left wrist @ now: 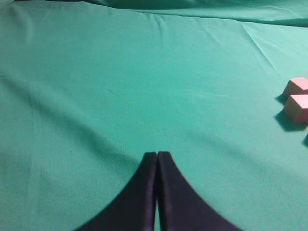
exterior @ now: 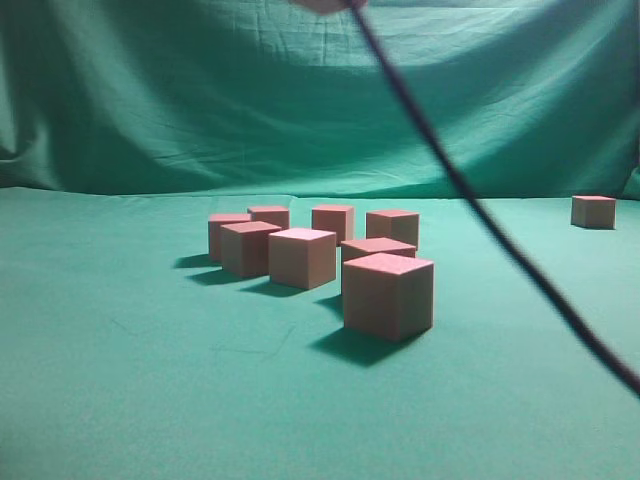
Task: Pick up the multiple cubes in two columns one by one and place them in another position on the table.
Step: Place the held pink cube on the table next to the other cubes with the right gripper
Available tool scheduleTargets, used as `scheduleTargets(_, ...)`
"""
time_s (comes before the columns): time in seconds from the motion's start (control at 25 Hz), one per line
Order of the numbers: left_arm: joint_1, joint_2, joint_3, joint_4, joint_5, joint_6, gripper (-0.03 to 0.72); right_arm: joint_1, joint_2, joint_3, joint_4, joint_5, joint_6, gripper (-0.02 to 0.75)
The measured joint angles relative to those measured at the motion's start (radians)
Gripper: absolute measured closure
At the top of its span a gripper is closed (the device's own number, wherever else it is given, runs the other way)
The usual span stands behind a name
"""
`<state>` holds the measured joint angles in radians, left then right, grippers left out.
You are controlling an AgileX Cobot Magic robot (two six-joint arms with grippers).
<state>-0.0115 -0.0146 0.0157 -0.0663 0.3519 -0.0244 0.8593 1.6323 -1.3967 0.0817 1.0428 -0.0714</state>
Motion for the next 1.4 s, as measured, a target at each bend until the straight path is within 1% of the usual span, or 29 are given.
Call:
scheduleTargets(0.16, 0.0, 0.0, 0.0, 0.0, 0.0, 0.0, 0.688, 0.093, -0.002, 0.12, 0.033, -0.078, -0.05, 0.465)
scheduleTargets(0.28, 0.0, 0.0, 0.0, 0.0, 0.0, 0.0, 0.688, 0.129, -0.002, 0.198, 0.05, -0.142, -0.065, 0.465)
scheduleTargets(0.4, 0.0, 0.0, 0.0, 0.0, 0.0, 0.0, 0.688, 0.131, -0.002, 0.247, 0.05, -0.207, -0.076, 0.465)
scheduleTargets(0.52, 0.0, 0.0, 0.0, 0.0, 0.0, 0.0, 0.688, 0.131, -0.002, 0.273, 0.051, -0.251, -0.144, 0.465)
scheduleTargets(0.72, 0.0, 0.0, 0.0, 0.0, 0.0, 0.0, 0.688, 0.131, 0.035, 0.273, 0.061, -0.266, -0.315, 0.465)
scheduleTargets(0.84, 0.0, 0.0, 0.0, 0.0, 0.0, 0.0, 0.688, 0.131, 0.078, 0.273, 0.067, -0.266, -0.377, 0.465)
scheduleTargets(1.4, 0.0, 0.0, 0.0, 0.0, 0.0, 0.0, 0.688, 0.131, 0.207, 0.273, 0.072, -0.36, -0.432, 0.465)
